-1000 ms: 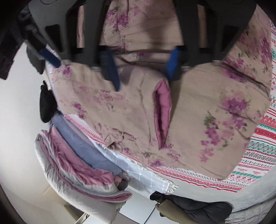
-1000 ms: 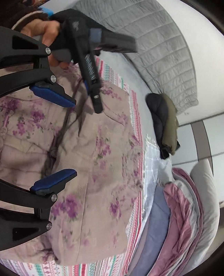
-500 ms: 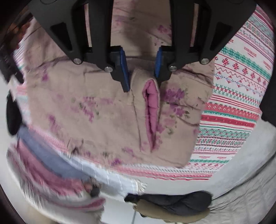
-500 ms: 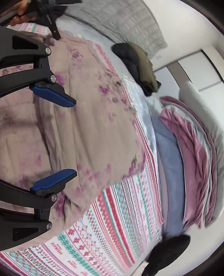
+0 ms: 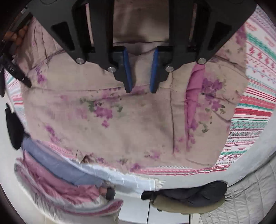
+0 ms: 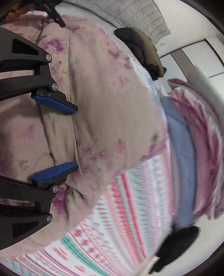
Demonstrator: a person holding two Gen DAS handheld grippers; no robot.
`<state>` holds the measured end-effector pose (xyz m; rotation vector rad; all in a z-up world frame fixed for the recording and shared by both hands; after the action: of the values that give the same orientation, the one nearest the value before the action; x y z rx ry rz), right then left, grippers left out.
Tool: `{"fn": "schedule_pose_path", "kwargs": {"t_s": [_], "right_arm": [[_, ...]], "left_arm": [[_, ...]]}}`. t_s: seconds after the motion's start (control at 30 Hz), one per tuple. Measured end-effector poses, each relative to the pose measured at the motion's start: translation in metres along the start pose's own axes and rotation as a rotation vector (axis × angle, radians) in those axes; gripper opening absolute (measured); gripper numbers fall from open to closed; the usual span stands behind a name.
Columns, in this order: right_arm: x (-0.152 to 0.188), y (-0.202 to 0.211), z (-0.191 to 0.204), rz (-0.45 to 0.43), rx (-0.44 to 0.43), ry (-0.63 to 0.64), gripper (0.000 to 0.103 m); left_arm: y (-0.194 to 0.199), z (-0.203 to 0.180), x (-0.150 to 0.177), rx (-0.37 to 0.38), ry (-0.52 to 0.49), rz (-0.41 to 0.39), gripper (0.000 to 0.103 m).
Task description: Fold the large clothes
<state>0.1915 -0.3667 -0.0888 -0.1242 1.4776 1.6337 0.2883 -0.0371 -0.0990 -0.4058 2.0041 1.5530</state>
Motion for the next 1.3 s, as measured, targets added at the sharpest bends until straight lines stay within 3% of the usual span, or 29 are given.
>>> {"fn": "schedule_pose_path", "kwargs": {"t_s": [0.1,0.17,0.23,0.33,0.4,0.5,0.67,0.87,0.97,1.1,1.3], "right_arm": [[-0.001,0.009,-0.006,0.005,-0.032,-0.038,0.059],[-0.005,0.022,-0.005,0.013,-0.052,-0.07,0.061],[-0.006,0.037,-0.004,0.02,-0.116,-0.115,0.061],[-0.01,0.077,0.002,-0.006,-0.169,-0.134,0.071],[-0.009,0.106,0.005,-0.047,-0.179,-0.116,0.077],[-0.001,0.152,0.011,-0.118,-0.208,-0.053,0.086],[0.016,0.206,0.008,-0.113,-0.223,0.063,0.086],[0.052,0.251,-0.003,-0.081,-0.271,0.227,0.086],[0.072,0.261,-0.015,-0.056,-0.275,0.265,0.086],[0.1,0.27,-0.038,-0.026,-0.296,0.282,0.086],[0.144,0.257,-0.083,0.081,-0.322,0.262,0.086]], "left_arm": [[0.014,-0.006,-0.006,-0.001,-0.011,-0.004,0.026],[0.027,-0.012,-0.007,0.009,-0.008,0.016,0.039],[0.045,-0.014,-0.008,0.033,-0.001,0.028,0.069],[0.081,-0.023,-0.005,0.076,-0.037,0.001,0.079],[0.111,-0.022,0.003,0.049,-0.085,-0.016,0.083],[0.148,-0.01,0.022,0.032,-0.07,-0.041,0.089],[0.191,0.011,0.063,0.068,-0.015,-0.008,0.091],[0.242,0.04,0.105,0.024,0.07,-0.113,0.091],[0.254,0.052,0.129,-0.014,0.06,-0.111,0.093],[0.256,0.069,0.166,-0.07,0.07,-0.079,0.093],[0.222,0.105,0.198,0.047,0.221,0.083,0.093]]}}
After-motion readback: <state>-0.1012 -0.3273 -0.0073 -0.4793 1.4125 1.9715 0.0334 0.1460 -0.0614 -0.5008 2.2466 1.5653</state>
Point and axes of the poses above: each gripper's, at about its wrist camera, not at the fingertips, and y roughly against the way its jaws point, z to its left, x to its underside, the point moved 5 cm from there along -y, roughly the way its jaws point, and after that the axes turned 3 degrees about z, right-handed, at the moved point
